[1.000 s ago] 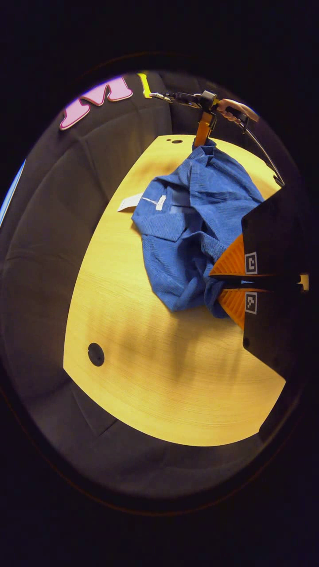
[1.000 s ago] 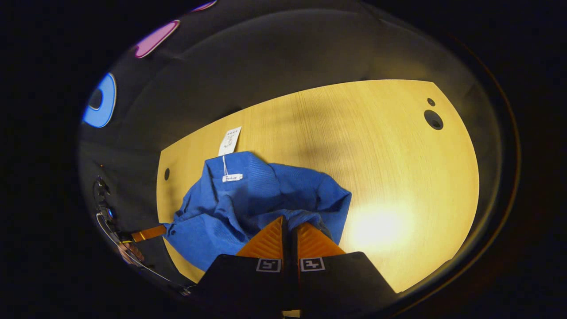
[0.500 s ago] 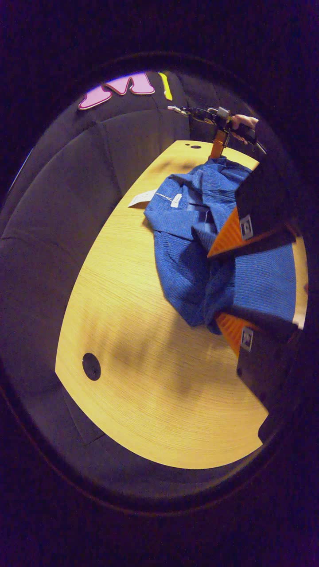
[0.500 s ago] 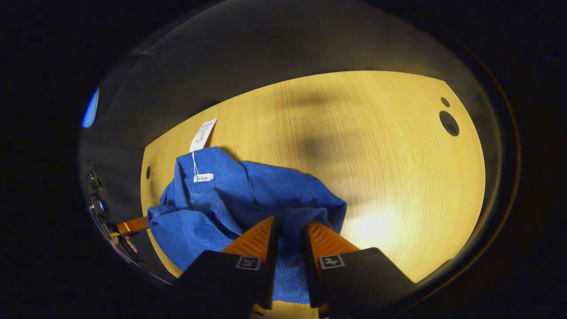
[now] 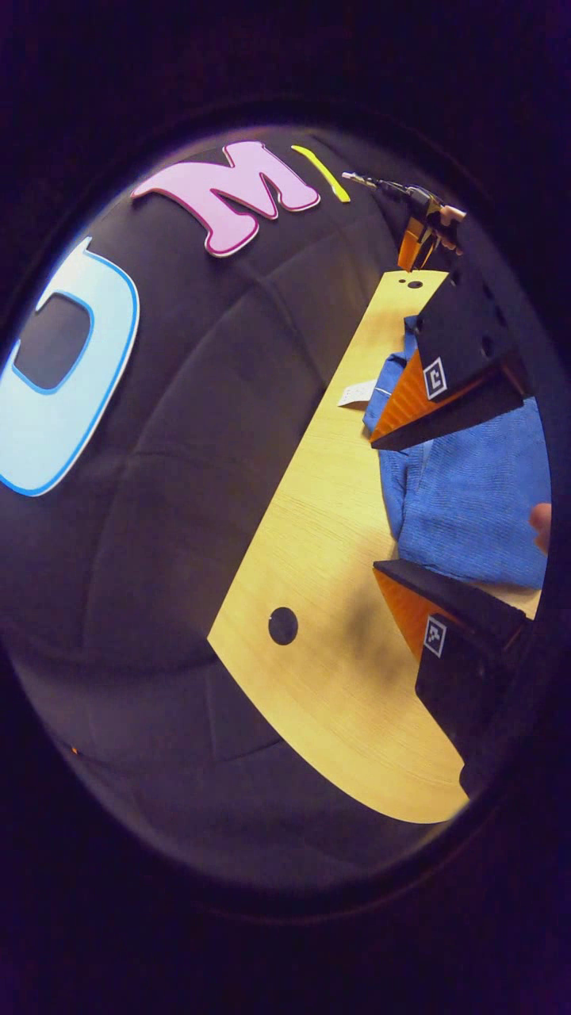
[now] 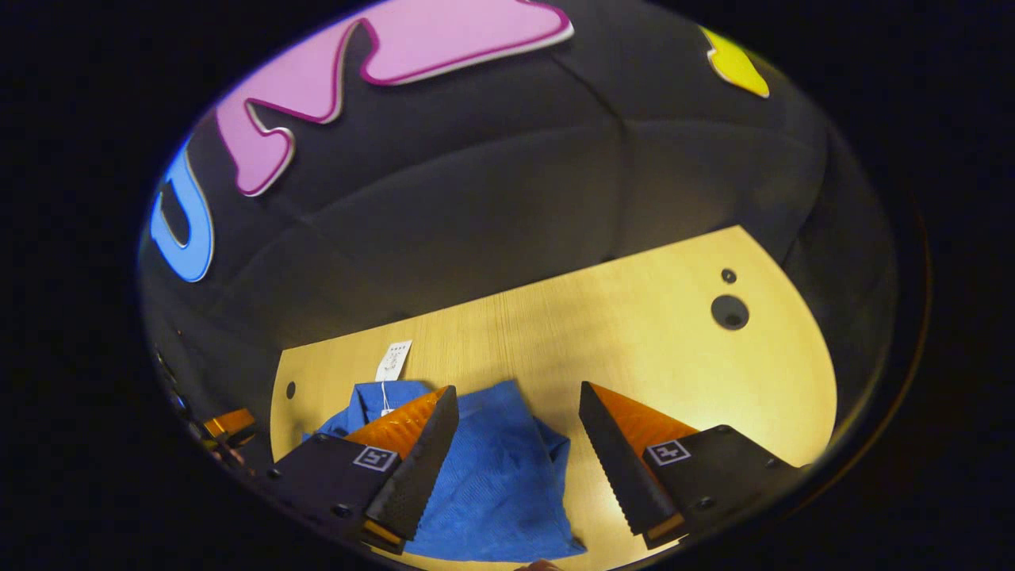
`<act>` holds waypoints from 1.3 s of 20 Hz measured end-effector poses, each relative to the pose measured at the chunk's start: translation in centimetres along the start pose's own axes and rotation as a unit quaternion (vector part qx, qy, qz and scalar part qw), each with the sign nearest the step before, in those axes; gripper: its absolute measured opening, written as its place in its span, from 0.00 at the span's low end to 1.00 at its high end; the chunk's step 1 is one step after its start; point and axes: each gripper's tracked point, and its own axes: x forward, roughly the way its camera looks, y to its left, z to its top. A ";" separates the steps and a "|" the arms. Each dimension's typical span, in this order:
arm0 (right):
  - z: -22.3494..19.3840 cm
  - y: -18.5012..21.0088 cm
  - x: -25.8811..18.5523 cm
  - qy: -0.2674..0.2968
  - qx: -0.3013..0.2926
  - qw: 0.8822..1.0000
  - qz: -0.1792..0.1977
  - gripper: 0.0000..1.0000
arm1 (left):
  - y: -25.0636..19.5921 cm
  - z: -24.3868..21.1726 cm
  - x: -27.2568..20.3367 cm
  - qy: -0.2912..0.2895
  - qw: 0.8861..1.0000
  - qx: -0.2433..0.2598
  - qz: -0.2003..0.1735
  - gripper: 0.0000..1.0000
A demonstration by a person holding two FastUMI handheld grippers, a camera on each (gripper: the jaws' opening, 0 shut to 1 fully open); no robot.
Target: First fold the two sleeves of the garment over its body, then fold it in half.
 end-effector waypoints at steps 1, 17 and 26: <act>0.1 0.6 -1.4 -0.011 -0.013 1.000 0.004 0.98 | -0.5 0.0 -1.1 -0.014 1.000 0.002 -0.001 0.82; -4.8 12.7 -28.2 -0.201 -0.122 0.969 0.070 0.98 | -14.1 -6.0 -24.2 -0.162 0.965 0.191 -0.084 0.82; -14.3 13.1 -39.8 -0.266 -0.124 0.954 0.054 0.97 | -11.2 -17.4 -32.0 -0.226 0.949 0.207 -0.077 0.82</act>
